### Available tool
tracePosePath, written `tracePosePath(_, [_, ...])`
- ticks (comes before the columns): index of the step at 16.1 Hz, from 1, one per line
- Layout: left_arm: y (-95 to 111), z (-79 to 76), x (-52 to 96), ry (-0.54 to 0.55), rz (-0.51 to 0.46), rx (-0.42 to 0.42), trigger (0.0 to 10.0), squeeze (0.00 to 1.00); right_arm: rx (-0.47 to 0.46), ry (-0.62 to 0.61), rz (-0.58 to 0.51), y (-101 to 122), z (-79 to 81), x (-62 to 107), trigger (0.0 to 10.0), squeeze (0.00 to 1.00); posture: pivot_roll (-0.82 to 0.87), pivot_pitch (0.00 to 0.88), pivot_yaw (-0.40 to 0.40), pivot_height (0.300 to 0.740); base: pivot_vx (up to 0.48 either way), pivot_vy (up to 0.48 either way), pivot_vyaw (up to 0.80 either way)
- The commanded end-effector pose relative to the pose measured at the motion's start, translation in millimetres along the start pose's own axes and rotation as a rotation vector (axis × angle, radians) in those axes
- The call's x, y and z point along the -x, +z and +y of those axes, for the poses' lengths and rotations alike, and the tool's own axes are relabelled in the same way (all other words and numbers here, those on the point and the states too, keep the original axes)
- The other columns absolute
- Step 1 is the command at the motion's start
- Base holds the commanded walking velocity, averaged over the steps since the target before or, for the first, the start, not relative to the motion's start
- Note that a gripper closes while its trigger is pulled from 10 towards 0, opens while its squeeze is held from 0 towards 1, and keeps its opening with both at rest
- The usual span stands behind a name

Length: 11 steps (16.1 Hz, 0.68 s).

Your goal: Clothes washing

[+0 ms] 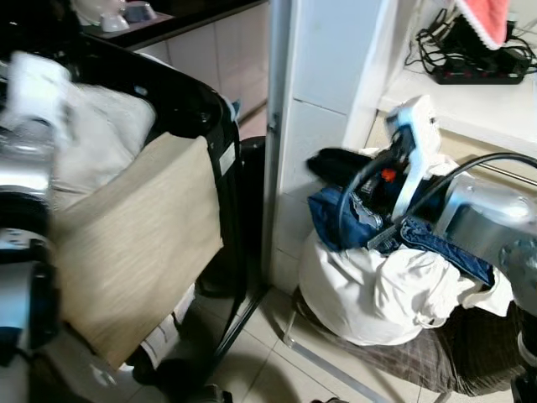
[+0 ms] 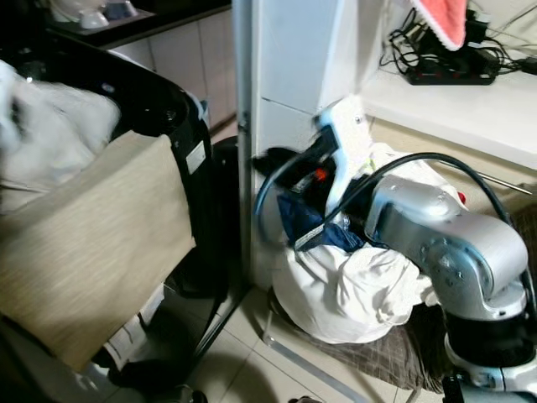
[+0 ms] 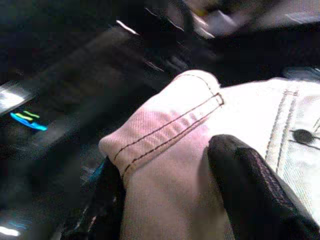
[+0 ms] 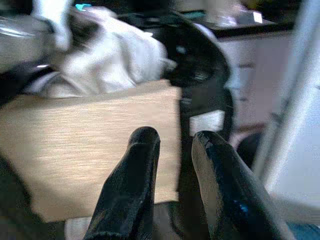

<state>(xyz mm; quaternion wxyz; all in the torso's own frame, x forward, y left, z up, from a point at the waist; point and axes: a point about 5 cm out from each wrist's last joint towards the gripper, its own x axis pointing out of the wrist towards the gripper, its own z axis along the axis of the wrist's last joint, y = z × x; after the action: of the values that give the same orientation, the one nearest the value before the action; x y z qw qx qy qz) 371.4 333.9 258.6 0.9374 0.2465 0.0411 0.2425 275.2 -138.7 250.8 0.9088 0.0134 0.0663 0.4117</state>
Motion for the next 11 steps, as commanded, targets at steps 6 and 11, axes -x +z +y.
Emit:
tracePosePath(6, [19.4, -14.1, -1.3, -0.129, -0.013, 0.256, 10.0, 1.00, 0.024, -0.009, -0.020, 6.5, -0.6, -2.3, 10.0, 0.00, -0.11, 0.000, 0.025, 0.740, 0.000, 0.000, 0.00])
tracePosePath(11, [28.0, -40.0, 3.6, -0.323, -0.036, 0.365, 10.0, 0.00, 0.019, -0.086, -0.016, 3.7, -9.2, -0.8, 10.0, 0.00, -0.11, 0.000, 0.032, 0.740, 0.000, 0.000, 0.00])
